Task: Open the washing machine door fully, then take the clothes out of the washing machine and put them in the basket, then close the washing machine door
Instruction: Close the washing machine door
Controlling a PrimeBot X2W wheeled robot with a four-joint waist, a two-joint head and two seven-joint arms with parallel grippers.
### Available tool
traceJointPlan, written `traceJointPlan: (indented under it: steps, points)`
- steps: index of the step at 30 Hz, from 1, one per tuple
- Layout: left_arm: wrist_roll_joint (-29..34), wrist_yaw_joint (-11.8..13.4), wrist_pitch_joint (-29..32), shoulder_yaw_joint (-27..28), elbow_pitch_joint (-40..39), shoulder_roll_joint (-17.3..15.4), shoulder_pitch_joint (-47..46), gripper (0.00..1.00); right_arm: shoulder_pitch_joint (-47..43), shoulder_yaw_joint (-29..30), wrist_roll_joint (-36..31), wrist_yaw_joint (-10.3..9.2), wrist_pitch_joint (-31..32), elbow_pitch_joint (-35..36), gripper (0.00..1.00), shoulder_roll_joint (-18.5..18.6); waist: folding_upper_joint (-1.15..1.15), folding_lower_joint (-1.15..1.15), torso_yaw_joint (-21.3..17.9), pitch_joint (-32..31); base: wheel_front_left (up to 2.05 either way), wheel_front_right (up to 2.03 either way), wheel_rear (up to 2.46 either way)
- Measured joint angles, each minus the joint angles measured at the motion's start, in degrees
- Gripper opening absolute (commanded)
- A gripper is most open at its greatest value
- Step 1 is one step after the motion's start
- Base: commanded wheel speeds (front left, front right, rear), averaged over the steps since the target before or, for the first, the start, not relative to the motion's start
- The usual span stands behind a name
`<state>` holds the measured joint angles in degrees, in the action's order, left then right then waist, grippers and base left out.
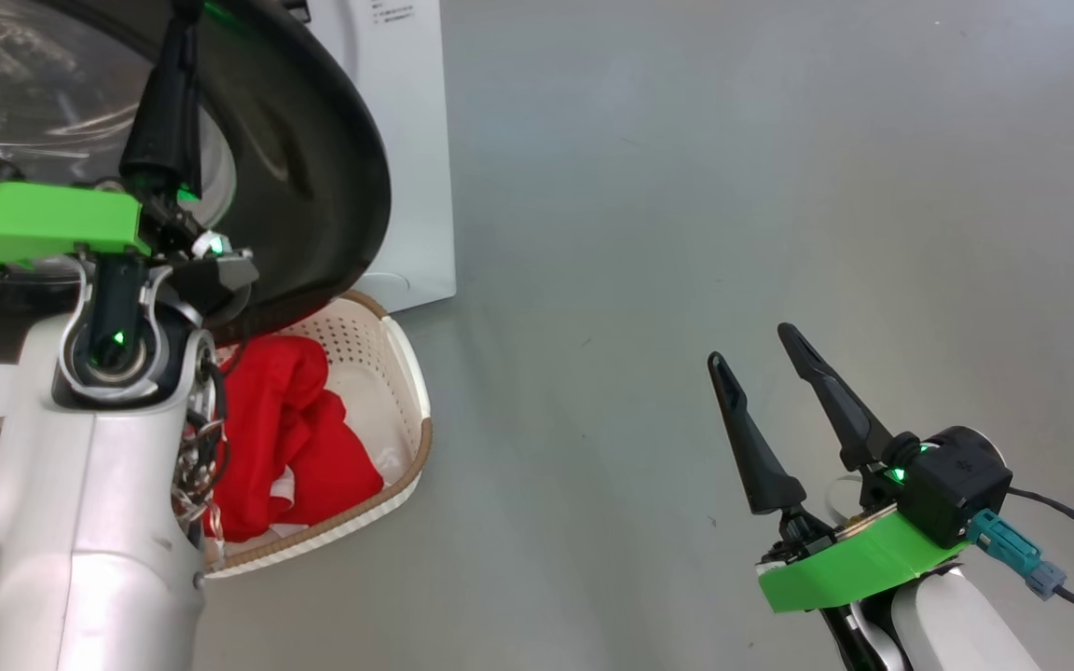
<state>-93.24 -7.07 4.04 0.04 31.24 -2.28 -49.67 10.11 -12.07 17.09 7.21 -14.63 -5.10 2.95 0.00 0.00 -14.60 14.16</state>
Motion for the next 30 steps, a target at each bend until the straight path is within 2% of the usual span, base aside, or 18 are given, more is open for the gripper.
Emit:
traceJointPlan:
  steps: [6,7,8,13,19,30]
  points:
    - [1.0,0.0,0.4,-0.1,-1.9,-0.1,1.2,0.0,0.0,0.1,0.0,0.0,0.0,0.0,1.0,0.0,0.0,0.0,1.5,-0.4,0.0,0.0,0.0]
    - [2.1,0.0,-0.1,-0.3,-2.4,-0.3,3.1,0.45,0.0,0.2,0.0,0.0,0.0,-0.1,1.0,0.0,0.0,0.0,2.1,-0.7,0.0,0.0,0.0]
    - [2.6,0.0,-0.1,-0.5,-2.9,-0.5,4.3,1.0,0.0,0.2,0.0,0.0,0.0,-0.1,1.0,0.0,0.0,0.0,2.5,-0.8,0.0,0.0,0.0]
    - [6.4,0.0,-0.2,-3.2,-4.2,-1.6,10.0,1.0,-0.1,0.4,0.0,0.0,0.0,-0.5,1.0,0.0,0.0,0.0,4.4,-1.9,0.0,0.0,0.0]
    - [13.5,0.0,-2.8,-7.6,-11.0,-3.8,16.5,1.0,-0.6,0.5,0.0,0.0,0.0,-1.3,1.0,0.0,0.0,0.0,7.5,-3.6,0.0,0.0,0.0]
    - [30.8,0.0,-14.1,-14.6,-17.6,-9.9,28.9,1.0,-3.1,2.2,-1.2,0.0,0.0,-2.3,1.0,0.0,0.0,0.0,12.0,-8.1,0.0,0.0,0.0]
